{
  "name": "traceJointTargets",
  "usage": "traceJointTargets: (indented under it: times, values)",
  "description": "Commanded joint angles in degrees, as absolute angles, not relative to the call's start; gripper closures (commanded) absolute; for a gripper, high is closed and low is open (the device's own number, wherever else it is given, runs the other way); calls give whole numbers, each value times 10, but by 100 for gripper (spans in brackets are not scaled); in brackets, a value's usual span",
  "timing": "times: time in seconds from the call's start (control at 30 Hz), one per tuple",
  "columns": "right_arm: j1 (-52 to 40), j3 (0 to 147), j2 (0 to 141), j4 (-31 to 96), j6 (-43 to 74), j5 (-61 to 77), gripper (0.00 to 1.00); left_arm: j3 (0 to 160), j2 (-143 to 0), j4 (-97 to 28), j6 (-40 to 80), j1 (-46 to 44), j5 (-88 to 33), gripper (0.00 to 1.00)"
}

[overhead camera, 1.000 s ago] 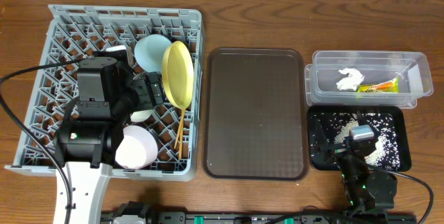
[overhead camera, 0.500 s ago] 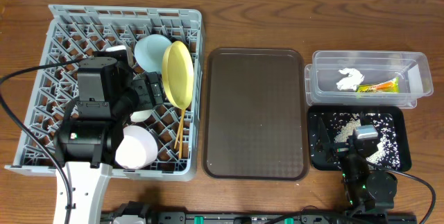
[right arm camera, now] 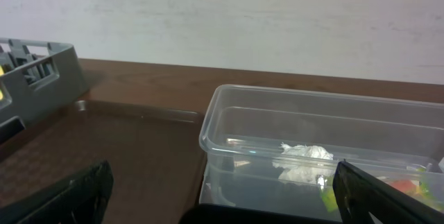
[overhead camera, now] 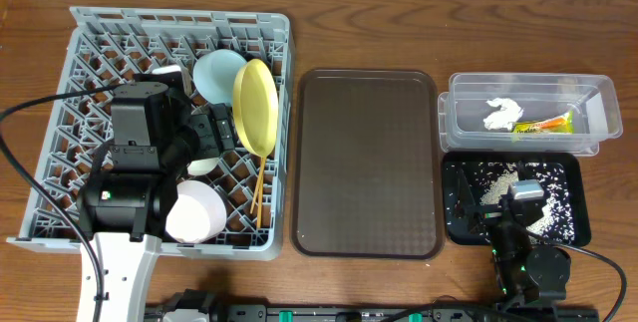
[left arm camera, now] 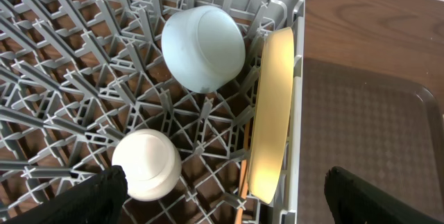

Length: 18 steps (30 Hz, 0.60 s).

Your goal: Sort waste into correct bins and load items into the dishwasher

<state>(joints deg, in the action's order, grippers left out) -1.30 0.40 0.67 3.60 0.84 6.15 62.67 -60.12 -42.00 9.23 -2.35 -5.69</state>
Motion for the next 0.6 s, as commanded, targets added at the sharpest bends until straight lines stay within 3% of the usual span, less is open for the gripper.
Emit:
traceJointTargets:
  times: [0.0, 0.57]
  values:
    - [-9, 3, 3, 39, 17, 54, 1, 637, -602, -420, 98, -22, -60, 8]
    - [-9, 3, 3, 39, 17, 54, 1, 635, -576, -434, 97, -22, -58, 8]
